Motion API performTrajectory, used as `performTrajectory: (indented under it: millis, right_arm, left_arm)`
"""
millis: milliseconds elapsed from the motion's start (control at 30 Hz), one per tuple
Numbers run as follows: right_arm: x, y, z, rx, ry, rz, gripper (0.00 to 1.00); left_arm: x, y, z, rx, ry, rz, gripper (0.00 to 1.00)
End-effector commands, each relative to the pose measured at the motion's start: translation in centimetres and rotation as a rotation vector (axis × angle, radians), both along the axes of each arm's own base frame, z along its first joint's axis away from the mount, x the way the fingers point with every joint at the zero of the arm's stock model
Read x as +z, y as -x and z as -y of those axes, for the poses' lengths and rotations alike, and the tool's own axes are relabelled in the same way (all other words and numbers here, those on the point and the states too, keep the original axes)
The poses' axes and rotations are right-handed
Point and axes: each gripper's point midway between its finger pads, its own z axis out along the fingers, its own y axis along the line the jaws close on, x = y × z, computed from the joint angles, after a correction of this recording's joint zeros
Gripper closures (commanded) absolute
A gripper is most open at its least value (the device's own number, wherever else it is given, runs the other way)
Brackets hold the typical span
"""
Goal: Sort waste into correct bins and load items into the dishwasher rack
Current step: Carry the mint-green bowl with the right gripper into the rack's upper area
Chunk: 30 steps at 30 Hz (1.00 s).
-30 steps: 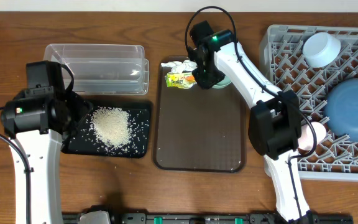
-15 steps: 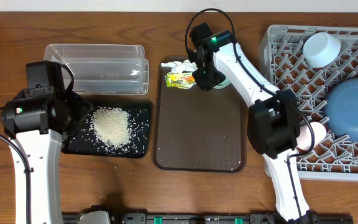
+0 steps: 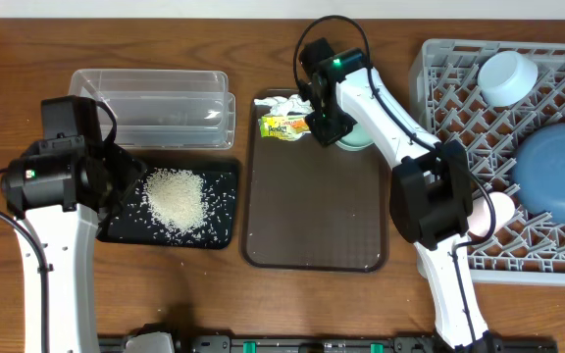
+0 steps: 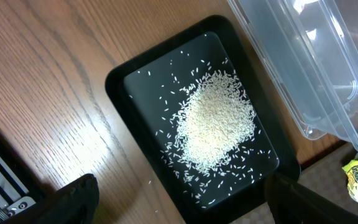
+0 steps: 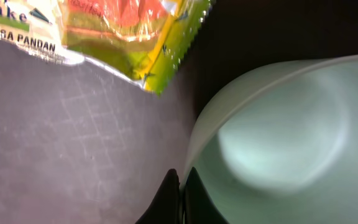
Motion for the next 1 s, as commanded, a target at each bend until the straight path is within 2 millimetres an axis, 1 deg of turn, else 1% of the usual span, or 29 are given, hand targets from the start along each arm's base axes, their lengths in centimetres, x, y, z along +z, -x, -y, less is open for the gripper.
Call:
performTrajectory:
  millis: [0,67,133,167,200,300,367,433,500,567,633,667,700,800,867,967]
  right_arm:
    - [5.0,-1.2,0.0,-0.038,-0.060,0.088,0.99]
    - [8.2,-1.7,0.9,-0.078,-0.089,0.142,0.99]
    - [12.0,-2.1,2.1,-0.121,-0.134,0.209,0.99]
    - [14.4,-2.2,3.0,-0.148,-0.166,0.251,0.99]
    - [16.1,-2.3,3.8,-0.174,-0.191,0.280,0.99]
    - [21.5,-2.0,6.3,-0.233,-0.315,0.363,0.99]
    - [24.7,-1.6,8.3,-0.269,-0.413,0.403,0.99]
    - [27.1,-1.1,10.4,-0.306,-0.511,0.423,0.99]
    - [28.6,-0.5,12.2,-0.334,-0.631,0.405,0.99]
    - [29.0,0.3,13.3,-0.335,-0.729,0.357,0.99]
    - [28.3,1.3,14.7,-0.355,-0.801,0.288,0.99]
    - [27.8,1.6,15.4,-0.372,-0.821,0.264,0.99]
    - [26.8,1.7,16.4,-0.408,-0.831,0.237,0.99]
    - [24.5,1.8,18.4,-0.489,-0.859,0.185,0.99]
    - [23.3,1.6,18.9,-0.512,-0.914,0.166,0.99]
    - [22.5,1.2,18.6,-0.468,-1.083,0.162,0.99]
  left_arm:
    - [0.4,-0.1,-0.3,0.015,-0.007,0.009,0.12]
    - [0.4,-0.1,-0.3,0.016,-0.007,0.009,0.12]
    - [0.4,-0.1,-0.3,0.015,-0.007,0.009,0.12]
    - [0.4,-0.1,-0.3,0.015,-0.007,0.009,0.12]
    - [0.4,-0.1,-0.3,0.015,-0.007,0.009,0.12]
    - [0.4,-0.1,-0.3,0.016,-0.007,0.009,0.12]
    - [0.4,-0.1,-0.3,0.015,-0.007,0.009,0.12]
    - [0.4,-0.1,-0.3,0.015,-0.007,0.009,0.12]
    - [0.4,-0.1,-0.3,0.015,-0.007,0.009,0.12]
    - [0.4,-0.1,-0.3,0.016,-0.007,0.009,0.12]
    - [0.4,-0.1,-0.3,0.015,-0.007,0.010,0.12]
    - [0.4,-0.1,-0.3,0.016,-0.007,0.009,0.12]
    - [0.4,-0.1,-0.3,0.015,-0.007,0.009,0.12]
    - [0.4,-0.1,-0.3,0.016,-0.007,0.010,0.12]
    - [0.4,-0.1,-0.3,0.016,-0.007,0.009,0.12]
    - [0.4,-0.1,-0.3,0.015,-0.007,0.009,0.12]
